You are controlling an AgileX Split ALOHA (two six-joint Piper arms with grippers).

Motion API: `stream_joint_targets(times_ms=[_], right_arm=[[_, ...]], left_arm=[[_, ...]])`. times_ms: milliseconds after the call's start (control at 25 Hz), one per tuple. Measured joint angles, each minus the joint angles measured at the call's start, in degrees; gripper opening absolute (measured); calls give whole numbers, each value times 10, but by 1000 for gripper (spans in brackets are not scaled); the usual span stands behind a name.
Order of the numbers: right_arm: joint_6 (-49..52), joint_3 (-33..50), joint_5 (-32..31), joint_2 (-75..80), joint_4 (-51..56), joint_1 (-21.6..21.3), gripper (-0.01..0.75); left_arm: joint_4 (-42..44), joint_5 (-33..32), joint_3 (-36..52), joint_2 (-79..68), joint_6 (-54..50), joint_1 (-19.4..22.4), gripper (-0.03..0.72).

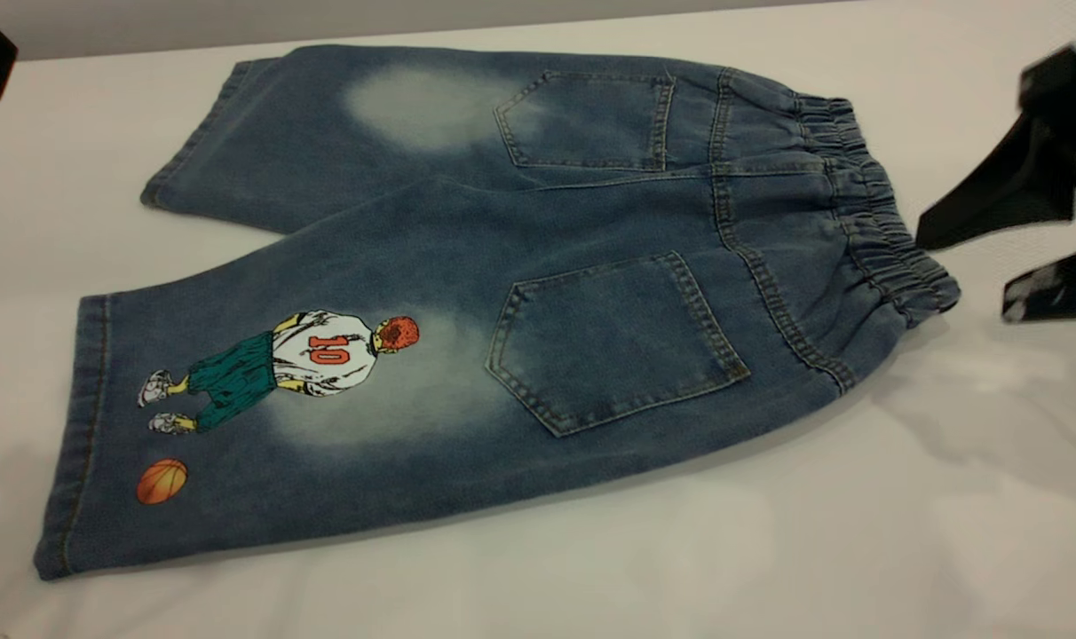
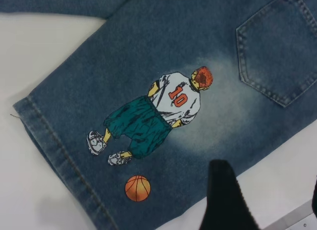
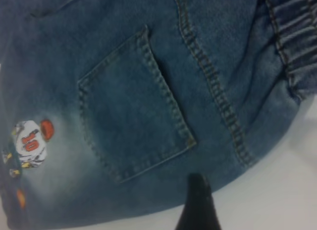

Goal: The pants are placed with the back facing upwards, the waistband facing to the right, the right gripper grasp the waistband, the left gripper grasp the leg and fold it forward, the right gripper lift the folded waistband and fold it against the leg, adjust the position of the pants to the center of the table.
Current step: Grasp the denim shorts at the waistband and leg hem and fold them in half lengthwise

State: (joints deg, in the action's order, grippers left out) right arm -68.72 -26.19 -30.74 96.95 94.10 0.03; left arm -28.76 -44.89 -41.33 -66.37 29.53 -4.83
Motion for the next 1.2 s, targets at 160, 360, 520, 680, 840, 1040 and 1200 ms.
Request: stream_joint_targets(times_ms=[160, 360, 520, 680, 840, 1040, 1200], right_arm=[[-93, 0, -21, 63, 58, 0, 461], [-162, -30, -48, 123, 61, 0, 461], [-163, -57, -48, 153, 60, 0, 461], [-165, -59, -44, 157, 59, 0, 461], [-170, -65, -30, 157, 58, 0, 461], [-168, -85, -29, 157, 58, 0, 461], [-152, -98, -13, 168, 59, 0, 461]], left_arm=[[0, 2, 0, 0, 0, 0, 383], [0, 3, 0, 0, 0, 0, 383], [0, 3, 0, 0, 1, 0, 383], [0, 3, 0, 0, 1, 0, 383], [0, 4, 0, 0, 1, 0, 383], [1, 6, 0, 0, 1, 0, 383], [1, 5, 0, 0, 1, 0, 383]])
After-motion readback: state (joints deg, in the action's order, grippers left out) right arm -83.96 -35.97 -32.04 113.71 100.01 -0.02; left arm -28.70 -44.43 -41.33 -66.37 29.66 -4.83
